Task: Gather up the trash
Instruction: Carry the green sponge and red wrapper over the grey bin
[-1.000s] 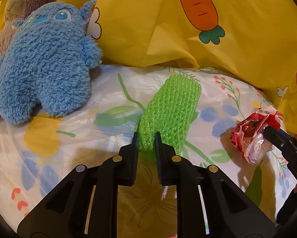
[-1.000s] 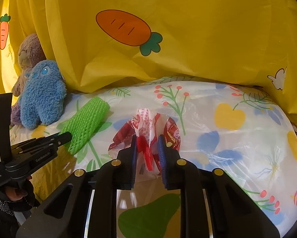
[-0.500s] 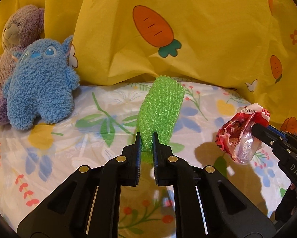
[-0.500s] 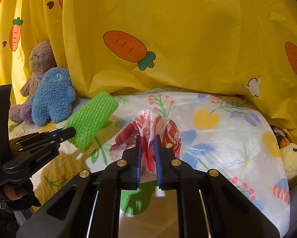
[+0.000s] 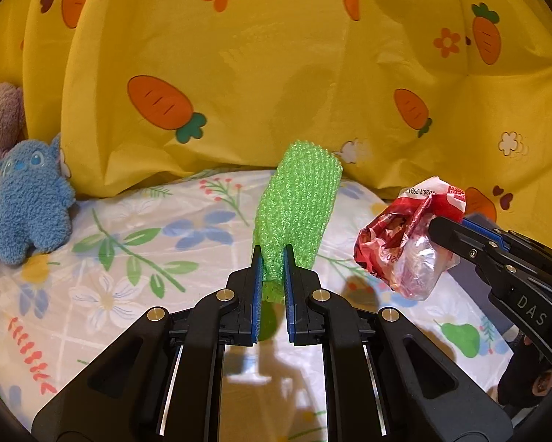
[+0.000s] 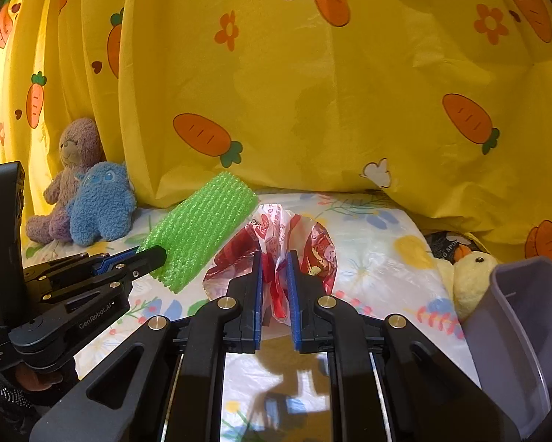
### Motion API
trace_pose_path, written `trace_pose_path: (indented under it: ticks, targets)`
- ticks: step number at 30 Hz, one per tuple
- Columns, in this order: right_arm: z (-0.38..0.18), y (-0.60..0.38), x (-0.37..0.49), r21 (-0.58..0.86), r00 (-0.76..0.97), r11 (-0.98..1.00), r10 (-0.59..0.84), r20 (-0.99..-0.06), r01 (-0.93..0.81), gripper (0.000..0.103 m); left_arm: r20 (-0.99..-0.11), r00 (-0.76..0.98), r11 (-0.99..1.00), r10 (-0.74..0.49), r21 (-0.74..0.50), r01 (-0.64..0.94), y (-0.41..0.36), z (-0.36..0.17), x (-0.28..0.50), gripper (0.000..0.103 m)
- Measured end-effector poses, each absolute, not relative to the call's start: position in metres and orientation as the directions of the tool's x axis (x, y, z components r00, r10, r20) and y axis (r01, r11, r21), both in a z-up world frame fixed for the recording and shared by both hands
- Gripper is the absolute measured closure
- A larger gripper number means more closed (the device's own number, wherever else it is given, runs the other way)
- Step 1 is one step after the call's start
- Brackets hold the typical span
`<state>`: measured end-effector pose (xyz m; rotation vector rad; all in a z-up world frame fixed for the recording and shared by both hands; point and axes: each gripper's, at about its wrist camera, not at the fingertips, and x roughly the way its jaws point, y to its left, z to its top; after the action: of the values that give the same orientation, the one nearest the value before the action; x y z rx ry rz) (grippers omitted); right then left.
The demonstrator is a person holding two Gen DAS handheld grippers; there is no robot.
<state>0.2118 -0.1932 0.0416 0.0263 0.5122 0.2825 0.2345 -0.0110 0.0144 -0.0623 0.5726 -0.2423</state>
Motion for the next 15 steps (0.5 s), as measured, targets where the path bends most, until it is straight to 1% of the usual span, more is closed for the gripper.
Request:
trace_pose_path:
  ticks: [8,15]
  targets:
    - [0.052,-0.271,0.171,0.121,0.881,0.986,0.156,-0.447,-0.114,0.090,-0.503,0.767,0.914,-0.398,-0.141,0.381,-0.093,0.030,0.209,0.093]
    - [0.059,-0.340,0.143,0.103,0.909,0.993,-0.014,-0.416,0.063,0.090,-0.492,0.711,0.853,-0.503,-0.150,0.500,-0.163,0.042,0.200,0.093]
